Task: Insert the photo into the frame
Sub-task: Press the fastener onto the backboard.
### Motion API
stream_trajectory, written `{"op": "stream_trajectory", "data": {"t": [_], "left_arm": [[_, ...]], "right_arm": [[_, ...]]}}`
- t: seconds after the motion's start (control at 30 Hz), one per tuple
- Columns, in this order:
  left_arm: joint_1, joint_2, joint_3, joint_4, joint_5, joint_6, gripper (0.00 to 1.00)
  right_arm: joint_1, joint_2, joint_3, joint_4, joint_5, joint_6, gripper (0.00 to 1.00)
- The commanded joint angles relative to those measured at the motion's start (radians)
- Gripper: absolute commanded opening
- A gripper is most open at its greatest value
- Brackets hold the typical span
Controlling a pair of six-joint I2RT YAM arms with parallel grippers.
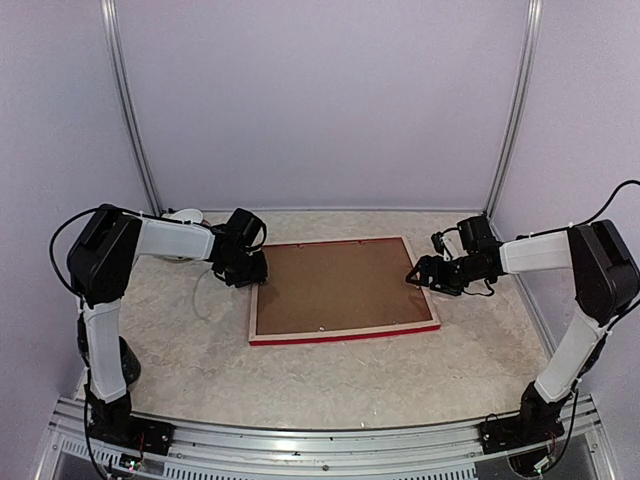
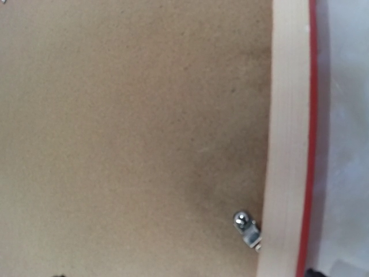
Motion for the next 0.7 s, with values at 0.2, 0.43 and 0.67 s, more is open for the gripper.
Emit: {"op": "stream_trajectory", "data": {"t": [0.2, 0.43, 0.67], "left_arm": [[0.022, 0.029, -0.04, -0.071, -0.044, -0.001, 0.31], [0.028, 0.032, -0.055, -0.063, -0.023, -0.002, 0.18], [0.037, 0.021, -0.086, -0.042, -0.008, -0.013, 0.17]], "right_arm": [[0.008, 0.012, 0.011, 0.008, 0.003, -0.003, 0.89], [0.008, 0.012, 0.008, 0.009, 0.004, -0.004, 0.89], [0.008, 0.013, 0.011, 0.008, 0.006, -0.005, 0.89]]}}
